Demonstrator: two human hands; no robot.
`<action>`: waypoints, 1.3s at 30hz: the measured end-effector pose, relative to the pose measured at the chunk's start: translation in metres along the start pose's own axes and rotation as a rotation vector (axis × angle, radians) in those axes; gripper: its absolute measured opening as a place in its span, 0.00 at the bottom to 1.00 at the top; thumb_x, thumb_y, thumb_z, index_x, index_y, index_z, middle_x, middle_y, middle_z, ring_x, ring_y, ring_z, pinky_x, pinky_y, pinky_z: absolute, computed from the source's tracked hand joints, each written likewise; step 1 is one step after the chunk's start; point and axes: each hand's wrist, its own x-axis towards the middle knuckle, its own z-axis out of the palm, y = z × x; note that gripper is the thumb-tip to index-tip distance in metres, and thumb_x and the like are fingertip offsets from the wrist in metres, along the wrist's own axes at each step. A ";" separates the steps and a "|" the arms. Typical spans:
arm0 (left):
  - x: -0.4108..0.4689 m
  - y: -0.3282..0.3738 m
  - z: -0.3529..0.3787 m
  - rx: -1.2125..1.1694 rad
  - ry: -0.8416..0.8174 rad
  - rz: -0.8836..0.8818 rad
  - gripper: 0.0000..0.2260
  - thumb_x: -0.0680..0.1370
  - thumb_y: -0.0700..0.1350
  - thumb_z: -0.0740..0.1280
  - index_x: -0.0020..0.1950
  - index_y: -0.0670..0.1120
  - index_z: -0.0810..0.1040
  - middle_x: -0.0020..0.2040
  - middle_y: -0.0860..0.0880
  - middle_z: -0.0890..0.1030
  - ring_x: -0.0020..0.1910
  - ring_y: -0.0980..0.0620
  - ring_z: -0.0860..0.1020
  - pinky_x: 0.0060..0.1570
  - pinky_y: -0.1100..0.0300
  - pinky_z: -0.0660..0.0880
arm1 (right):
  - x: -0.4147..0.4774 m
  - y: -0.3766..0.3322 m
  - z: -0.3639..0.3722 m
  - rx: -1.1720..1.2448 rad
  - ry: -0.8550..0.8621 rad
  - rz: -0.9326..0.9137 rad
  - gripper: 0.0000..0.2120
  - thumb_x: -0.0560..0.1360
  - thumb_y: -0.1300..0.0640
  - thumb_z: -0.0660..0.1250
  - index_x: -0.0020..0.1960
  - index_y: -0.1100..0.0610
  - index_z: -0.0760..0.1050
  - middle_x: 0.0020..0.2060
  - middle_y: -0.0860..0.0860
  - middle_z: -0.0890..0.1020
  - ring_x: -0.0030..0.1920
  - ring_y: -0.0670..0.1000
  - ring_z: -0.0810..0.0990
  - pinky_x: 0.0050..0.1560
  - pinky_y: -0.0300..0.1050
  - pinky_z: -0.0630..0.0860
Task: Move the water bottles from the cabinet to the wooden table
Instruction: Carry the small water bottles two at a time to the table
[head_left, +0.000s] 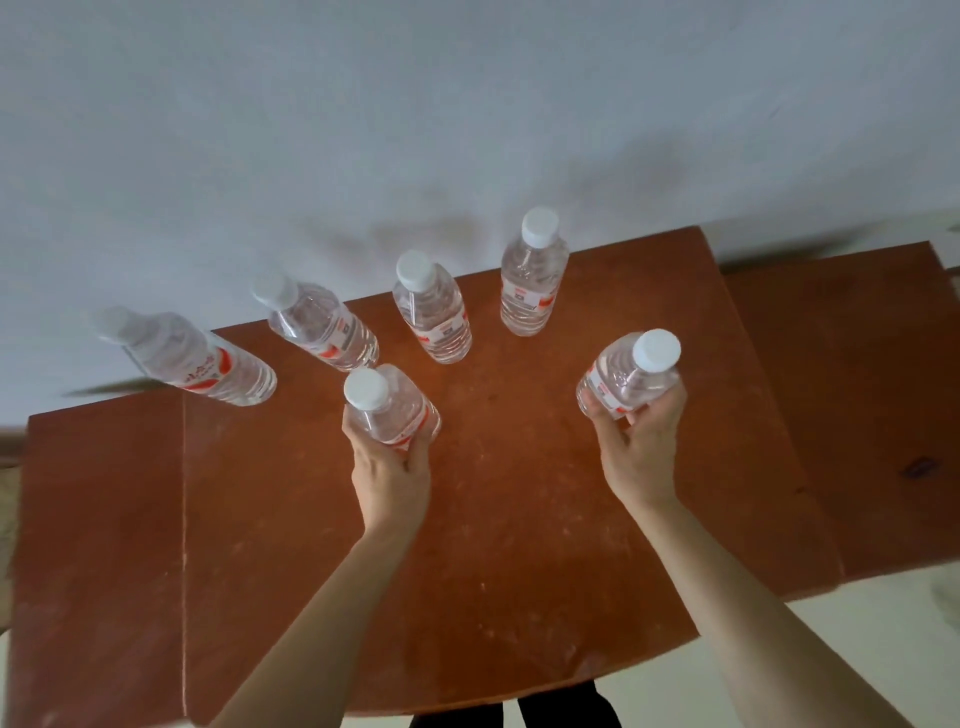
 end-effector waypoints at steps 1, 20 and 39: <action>-0.009 -0.001 -0.005 0.011 -0.035 -0.013 0.32 0.76 0.55 0.70 0.71 0.60 0.52 0.71 0.40 0.72 0.62 0.35 0.76 0.53 0.47 0.74 | -0.011 -0.005 0.001 -0.006 -0.021 0.018 0.37 0.75 0.49 0.75 0.75 0.54 0.57 0.68 0.57 0.67 0.67 0.55 0.75 0.61 0.59 0.80; -0.061 0.113 -0.295 0.104 0.419 0.226 0.35 0.78 0.56 0.68 0.79 0.59 0.52 0.68 0.48 0.71 0.61 0.44 0.76 0.46 0.52 0.70 | -0.055 -0.308 0.011 0.071 -0.393 -0.516 0.31 0.74 0.43 0.75 0.71 0.53 0.68 0.59 0.50 0.77 0.61 0.51 0.77 0.61 0.46 0.76; -0.440 0.015 -0.413 0.889 1.103 -0.410 0.33 0.63 0.38 0.82 0.67 0.48 0.80 0.57 0.36 0.78 0.56 0.31 0.76 0.58 0.26 0.68 | -0.321 -0.391 0.049 0.204 -0.968 -1.436 0.44 0.70 0.62 0.79 0.77 0.46 0.58 0.65 0.58 0.77 0.66 0.60 0.75 0.63 0.70 0.71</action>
